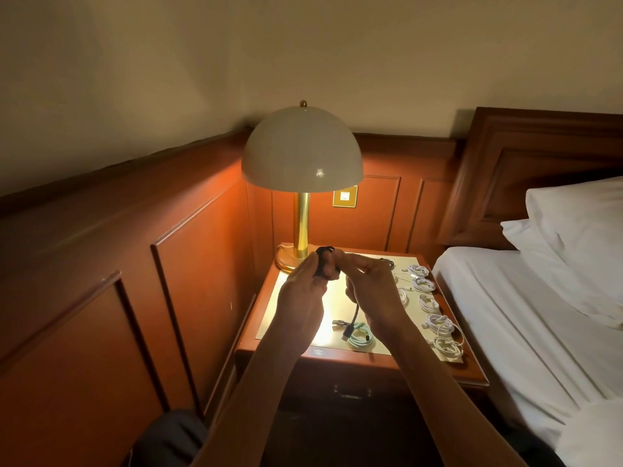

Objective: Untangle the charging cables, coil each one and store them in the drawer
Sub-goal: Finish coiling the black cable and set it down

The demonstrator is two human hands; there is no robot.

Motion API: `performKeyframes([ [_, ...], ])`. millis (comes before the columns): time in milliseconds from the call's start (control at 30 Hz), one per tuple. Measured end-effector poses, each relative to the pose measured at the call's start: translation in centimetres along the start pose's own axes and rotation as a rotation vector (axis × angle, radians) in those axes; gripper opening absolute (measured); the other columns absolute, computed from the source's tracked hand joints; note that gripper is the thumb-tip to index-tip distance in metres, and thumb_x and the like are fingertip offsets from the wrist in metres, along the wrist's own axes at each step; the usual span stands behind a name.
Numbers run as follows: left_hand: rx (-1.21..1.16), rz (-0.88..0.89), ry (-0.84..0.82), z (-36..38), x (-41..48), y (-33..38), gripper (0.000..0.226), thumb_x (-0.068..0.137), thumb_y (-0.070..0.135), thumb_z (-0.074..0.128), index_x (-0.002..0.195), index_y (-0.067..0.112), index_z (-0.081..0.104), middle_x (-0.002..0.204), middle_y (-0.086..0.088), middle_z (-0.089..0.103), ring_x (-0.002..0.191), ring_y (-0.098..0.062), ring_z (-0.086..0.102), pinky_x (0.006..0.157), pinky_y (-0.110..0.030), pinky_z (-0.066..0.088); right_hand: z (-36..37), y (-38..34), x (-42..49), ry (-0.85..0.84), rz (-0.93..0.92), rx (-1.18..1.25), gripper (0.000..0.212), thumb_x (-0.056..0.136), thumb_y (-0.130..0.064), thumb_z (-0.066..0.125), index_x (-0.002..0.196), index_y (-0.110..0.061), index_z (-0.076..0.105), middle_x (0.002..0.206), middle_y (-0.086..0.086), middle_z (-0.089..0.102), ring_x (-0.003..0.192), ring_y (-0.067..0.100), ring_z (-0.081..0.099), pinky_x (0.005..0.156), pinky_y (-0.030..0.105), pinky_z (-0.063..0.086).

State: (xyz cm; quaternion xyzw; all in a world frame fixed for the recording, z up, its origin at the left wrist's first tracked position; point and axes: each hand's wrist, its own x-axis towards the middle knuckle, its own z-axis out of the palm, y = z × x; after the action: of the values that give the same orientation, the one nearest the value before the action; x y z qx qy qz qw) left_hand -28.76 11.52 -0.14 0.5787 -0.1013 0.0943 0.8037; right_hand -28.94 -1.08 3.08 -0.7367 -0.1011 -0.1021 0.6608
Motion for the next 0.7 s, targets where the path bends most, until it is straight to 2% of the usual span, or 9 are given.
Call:
performKeyframes([
  [100, 0.028, -0.047, -0.013, -0.2, 0.8, -0.5, 0.036, 0.078, 0.072, 0.049, 0.096, 0.047, 0.068, 0.088, 0.03, 0.062, 0.084, 0.003, 0.062, 0.085, -0.018, 0.045, 0.2, 1.6, -0.2, -0.013, 0.025, -0.015, 0.032, 0.098, -0.041, 0.059, 0.074, -0.024, 0.072, 0.049, -0.003, 0.051, 0.044, 0.012, 0.04, 0.045, 0.024, 0.032],
  [133, -0.017, -0.053, -0.011, -0.5, 1.0, -0.5, 0.032, 0.084, 0.066, 0.05, 0.096, 0.044, 0.071, 0.088, 0.028, 0.065, 0.086, 0.002, 0.064, 0.084, -0.016, 0.048, 0.3, 2.2, -0.4, -0.012, 0.048, -0.014, 0.029, 0.099, -0.038, 0.058, 0.08, -0.022, 0.074, 0.05, -0.005, 0.052, 0.043, 0.01, 0.04, 0.044, 0.023, 0.032],
  [200, -0.125, -0.026, 0.113, -0.3, 1.1, -0.1, 0.028, 0.094, 0.037, 0.053, 0.107, 0.018, 0.07, 0.094, 0.004, 0.071, 0.094, -0.011, 0.068, 0.087, -0.022, 0.053, 0.5, 3.2, -0.6, -0.016, 0.041, -0.106, 0.022, 0.1, -0.031, 0.058, 0.09, -0.026, 0.077, 0.056, -0.013, 0.058, 0.043, 0.01, 0.046, 0.042, 0.025, 0.035],
  [233, -0.165, -0.032, 0.13, -0.2, 0.8, -0.1, 0.029, 0.093, 0.032, 0.056, 0.107, 0.01, 0.068, 0.095, -0.001, 0.071, 0.097, -0.016, 0.069, 0.089, -0.025, 0.052, 0.6, 3.6, -0.6, -0.028, 0.002, -0.21, 0.02, 0.1, -0.029, 0.059, 0.092, -0.028, 0.078, 0.062, -0.017, 0.065, 0.048, 0.014, 0.056, 0.044, 0.03, 0.042],
  [333, -0.018, 0.019, 0.244, 0.8, 0.0, -0.7, 0.013, 0.093, 0.025, 0.06, 0.093, 0.019, 0.072, 0.082, 0.013, 0.075, 0.089, -0.005, 0.071, 0.079, -0.015, 0.05, 0.5, 4.1, -0.4, -0.067, -0.091, -0.436, 0.017, 0.098, -0.022, 0.062, 0.095, -0.021, 0.079, 0.079, -0.009, 0.076, 0.062, 0.021, 0.069, 0.057, 0.035, 0.055],
  [467, 0.115, 0.051, 0.291, 1.3, -0.4, -1.3, 0.021, 0.099, 0.016, 0.055, 0.088, 0.026, 0.071, 0.075, 0.022, 0.073, 0.083, 0.004, 0.07, 0.069, -0.006, 0.049, 0.4, 4.3, -0.4, -0.099, -0.115, -0.526, 0.018, 0.098, -0.018, 0.061, 0.093, -0.016, 0.078, 0.078, -0.009, 0.074, 0.066, 0.02, 0.069, 0.066, 0.032, 0.058],
  [567, 0.039, -0.027, 0.343, 1.6, -0.8, -1.3, 0.02, 0.098, 0.019, 0.057, 0.087, 0.026, 0.071, 0.075, 0.018, 0.074, 0.081, 0.004, 0.07, 0.081, -0.016, 0.05, 0.8, 4.8, -1.0, -0.025, -0.167, -0.549, 0.01, 0.096, -0.018, 0.064, 0.104, -0.016, 0.07, 0.074, -0.008, 0.071, 0.06, 0.006, 0.067, 0.064, 0.021, 0.058],
  [633, -0.022, -0.098, 0.374, 2.0, -1.2, -1.6, 0.019, 0.098, 0.021, 0.058, 0.088, 0.025, 0.073, 0.078, 0.013, 0.076, 0.084, 0.001, 0.071, 0.094, -0.026, 0.047, 1.0, 5.1, -1.4, 0.04, -0.203, -0.535, 0.028, 0.092, -0.02, 0.07, 0.116, -0.021, 0.056, 0.064, -0.006, 0.067, 0.052, 0.003, 0.063, 0.055, 0.021, 0.057],
  [700, -0.07, -0.141, 0.431, 2.3, -1.4, -1.9, 0.017, 0.098, 0.023, 0.058, 0.091, 0.024, 0.073, 0.083, 0.011, 0.077, 0.091, -0.006, 0.071, 0.103, -0.034, 0.045, 1.2, 5.4, -1.6, 0.055, -0.263, -0.55, 0.04, 0.092, -0.021, 0.071, 0.129, -0.021, 0.056, 0.07, -0.003, 0.071, 0.048, -0.002, 0.059, 0.058, 0.014, 0.056],
])
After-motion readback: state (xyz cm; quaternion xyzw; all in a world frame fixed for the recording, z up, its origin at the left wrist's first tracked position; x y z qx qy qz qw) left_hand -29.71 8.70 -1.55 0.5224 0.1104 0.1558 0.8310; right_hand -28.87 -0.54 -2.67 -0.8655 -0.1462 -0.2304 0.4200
